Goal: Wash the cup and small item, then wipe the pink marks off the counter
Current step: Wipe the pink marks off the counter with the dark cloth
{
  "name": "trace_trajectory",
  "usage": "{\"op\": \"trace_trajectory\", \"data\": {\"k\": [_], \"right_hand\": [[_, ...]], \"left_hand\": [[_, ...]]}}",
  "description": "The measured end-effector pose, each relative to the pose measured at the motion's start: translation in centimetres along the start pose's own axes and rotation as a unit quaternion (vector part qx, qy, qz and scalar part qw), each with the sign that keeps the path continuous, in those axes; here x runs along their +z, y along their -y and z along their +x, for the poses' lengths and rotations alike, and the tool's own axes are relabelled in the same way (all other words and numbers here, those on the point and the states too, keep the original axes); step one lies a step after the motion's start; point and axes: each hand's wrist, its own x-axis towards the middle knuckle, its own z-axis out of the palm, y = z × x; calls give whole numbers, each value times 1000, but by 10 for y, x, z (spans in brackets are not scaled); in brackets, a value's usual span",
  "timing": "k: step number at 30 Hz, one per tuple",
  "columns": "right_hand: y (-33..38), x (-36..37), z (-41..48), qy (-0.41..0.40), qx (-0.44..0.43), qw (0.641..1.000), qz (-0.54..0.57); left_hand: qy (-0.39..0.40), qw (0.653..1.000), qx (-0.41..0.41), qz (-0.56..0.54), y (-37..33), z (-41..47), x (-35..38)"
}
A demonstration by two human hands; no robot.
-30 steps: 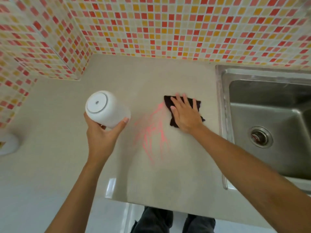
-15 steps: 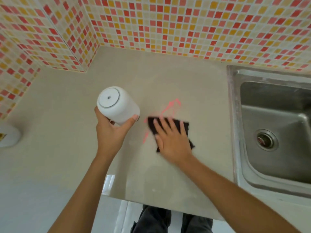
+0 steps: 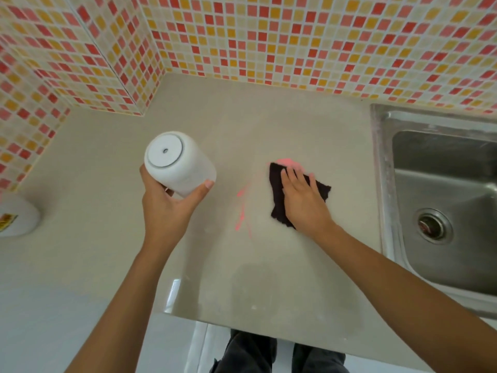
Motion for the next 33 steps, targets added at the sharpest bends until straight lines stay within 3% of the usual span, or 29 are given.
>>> {"op": "trace_trajectory", "data": {"k": [4,7,12,16,18,22,26,30,33], "right_hand": [[14,-4,57,-1,63,998,10],[23,1,31,-26,43,999,10],[94,12,-79,-3,-119,992,37],[108,11,-30,-13,-212,976,37],[91,7,32,-30,-164,986,28],[22,-6,120,-15,16,999,44],[26,5,79,-39,51,996,60],[83,10,-32,-9,-88,993,79],[78,8,-28,4,-153,986,71]], "left_hand": [[6,1000,8,6,2,10,1],[-1,1000,11,14,3,18,-5],[-22,1000,11,10,0,33,-12],[-16,999,25,18,-1,46,-6],[-9,999,28,26,-2,51,-1],[-1,999,39,32,0,58,9],[-6,999,32,29,3,57,17],[-4,1000,27,15,0,64,28],[15,999,34,6,-8,74,43]]}}
